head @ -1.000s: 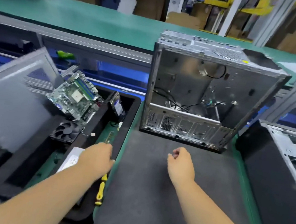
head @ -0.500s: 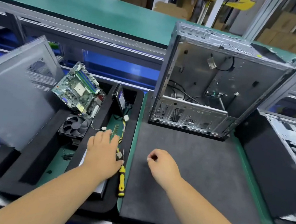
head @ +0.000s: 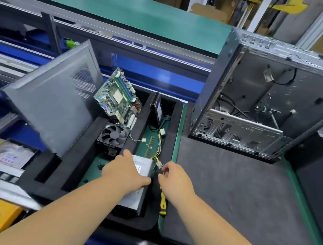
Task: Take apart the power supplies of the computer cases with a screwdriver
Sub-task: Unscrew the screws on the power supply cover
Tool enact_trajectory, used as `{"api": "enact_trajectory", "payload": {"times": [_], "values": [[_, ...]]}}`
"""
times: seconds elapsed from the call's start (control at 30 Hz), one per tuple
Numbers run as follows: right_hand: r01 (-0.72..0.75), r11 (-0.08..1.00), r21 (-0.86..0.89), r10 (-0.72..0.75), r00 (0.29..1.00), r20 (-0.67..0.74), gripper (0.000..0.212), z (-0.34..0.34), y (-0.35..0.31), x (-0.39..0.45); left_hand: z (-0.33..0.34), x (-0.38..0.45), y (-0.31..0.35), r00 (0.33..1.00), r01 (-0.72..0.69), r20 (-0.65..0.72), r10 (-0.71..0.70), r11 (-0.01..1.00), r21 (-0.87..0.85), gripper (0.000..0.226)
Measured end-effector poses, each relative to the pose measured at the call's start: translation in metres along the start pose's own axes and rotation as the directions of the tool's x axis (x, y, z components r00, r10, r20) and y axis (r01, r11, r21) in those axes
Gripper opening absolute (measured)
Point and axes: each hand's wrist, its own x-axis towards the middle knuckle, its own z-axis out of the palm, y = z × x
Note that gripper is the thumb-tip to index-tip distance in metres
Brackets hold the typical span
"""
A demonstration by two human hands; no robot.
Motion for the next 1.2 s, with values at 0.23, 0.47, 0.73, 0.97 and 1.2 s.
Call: {"api": "enact_trajectory", "payload": {"times": [0.23, 0.47, 0.73, 0.97, 1.2], "values": [[-0.05, 0.992, 0.114, 0.051, 0.999, -0.01, 0.015, -0.013, -0.006, -0.003, -0.025, -0.005, -0.009, 0.996, -0.018, -0.087, 0.013, 0.998, -0.057, 0.092], [-0.086, 0.944, 0.318, 0.093, 0.996, -0.006, 0.018, -0.032, -0.001, -0.007, -0.078, -0.011, -0.007, 0.98, -0.052, -0.197, 0.019, 0.985, -0.164, 0.091], [-0.029, 0.871, 0.49, 0.06, 0.997, -0.048, 0.014, -0.069, 0.012, -0.003, -0.122, -0.024, 0.016, 0.921, -0.132, -0.389, 0.035, 0.965, -0.226, 0.096], [-0.01, 0.799, 0.601, 0.106, 0.987, -0.124, 0.012, -0.111, 0.043, -0.002, -0.142, -0.047, 0.065, 0.869, -0.307, -0.481, 0.114, 0.887, -0.344, 0.102], [-0.092, 0.625, 0.775, 0.235, 0.969, -0.075, 0.033, -0.161, 0.094, -0.008, -0.121, -0.06, 0.132, 0.926, -0.357, -0.34, 0.165, 0.677, -0.644, 0.083]]}}
